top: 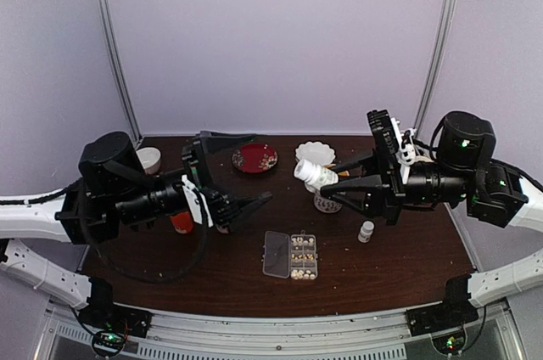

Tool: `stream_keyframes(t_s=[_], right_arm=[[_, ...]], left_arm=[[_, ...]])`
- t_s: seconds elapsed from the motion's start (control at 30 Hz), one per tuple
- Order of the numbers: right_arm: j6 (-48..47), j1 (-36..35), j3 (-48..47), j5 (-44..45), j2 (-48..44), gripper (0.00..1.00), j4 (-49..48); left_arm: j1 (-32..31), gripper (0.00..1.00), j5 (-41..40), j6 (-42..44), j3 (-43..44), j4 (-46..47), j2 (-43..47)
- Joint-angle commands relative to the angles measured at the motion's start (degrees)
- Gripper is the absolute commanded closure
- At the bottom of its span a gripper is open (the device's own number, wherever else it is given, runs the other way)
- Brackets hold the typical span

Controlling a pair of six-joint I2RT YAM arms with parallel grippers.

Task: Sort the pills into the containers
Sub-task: Screw the lid of the pill bottle onto the pill bottle.

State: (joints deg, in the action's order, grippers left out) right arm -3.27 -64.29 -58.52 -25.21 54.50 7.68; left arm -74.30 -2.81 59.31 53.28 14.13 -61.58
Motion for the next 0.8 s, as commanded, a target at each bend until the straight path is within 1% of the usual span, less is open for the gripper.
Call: stream_keyframes(t_s=[0.0,0.03,0.07,0.1,0.13,0.2,0.27,0.37,0.4,0.47,0.53,0.63,0.7,0.77], right_arm=[[-4.59,-0.4,2.35,4.8,-1.5,1.0,-2.93],[-5.28,-0.47,2.74,5.57,-1.65,1.0,-3.61],[-5.99,-0.47,3.13,6.91,-1.63,1.0,-4.47],[-6.81,-0.5,3.48,7.98,-1.55,1.0,-5.03],[-7.87,-0.66,3.84,8.81,-1.37,1.0,-5.55],[-10.01,-0.94,4.43,10.74,-1.01,1.0,-6.71],[-12.44,-1.57,5.16,12.83,-0.38,1.0,-7.49],[-15.72,-2.62,5.68,16.21,0.44,1.0,-10.03],[-16.86,-3.11,5.7,17.33,0.77,1.0,-10.29],[-18.88,-4.02,5.62,19.1,1.37,1.0,-10.76],[-20.5,-5.02,5.25,21.41,2.08,1.0,-10.93],[-22.1,-6.13,4.56,22.9,2.98,1.0,-11.15],[-22.65,-6.51,4.13,23.52,3.59,1.0,-11.2],[-23.2,-6.91,3.54,24.21,4.24,1.0,-11.08]], left_arm=[[-0.07,0.1,1.84,-29.32,4.9,-4.38,1.83],[-0.08,0.09,0.34,-35.56,6.84,-6.79,1.79],[-0.09,0.05,-1.8,-43.06,9.47,-10.33,1.41],[-0.14,0.03,-3.18,-47.8,12.07,-14.25,0.78],[-0.14,0.02,-3.97,-51.83,14.64,-18.35,0.14],[-0.1,0.03,-3.88,-56.99,18.86,-25.08,-1.26],[0.18,0.02,-3.0,-62.16,20.52,-27.09,-1.66],[2.72,0.02,2.55,-69.95,20.83,-26.41,-1.45],[4.18,0.04,5.97,-73.49,21.27,-26.73,-1.67],[8.52,0.1,14.28,-81.45,22.41,-27.72,-2.77],[11.21,0.16,19.26,-87.44,23.91,-29.07,-4.5],[12.42,0.25,22.13,-91.37,27.13,-33.99,-7.19],[12.44,0.25,23.72,-92.61,28.99,-36.15,-8.73],[12.5,0.23,25.57,-93.89,29.8,-36.57,-9.78]])
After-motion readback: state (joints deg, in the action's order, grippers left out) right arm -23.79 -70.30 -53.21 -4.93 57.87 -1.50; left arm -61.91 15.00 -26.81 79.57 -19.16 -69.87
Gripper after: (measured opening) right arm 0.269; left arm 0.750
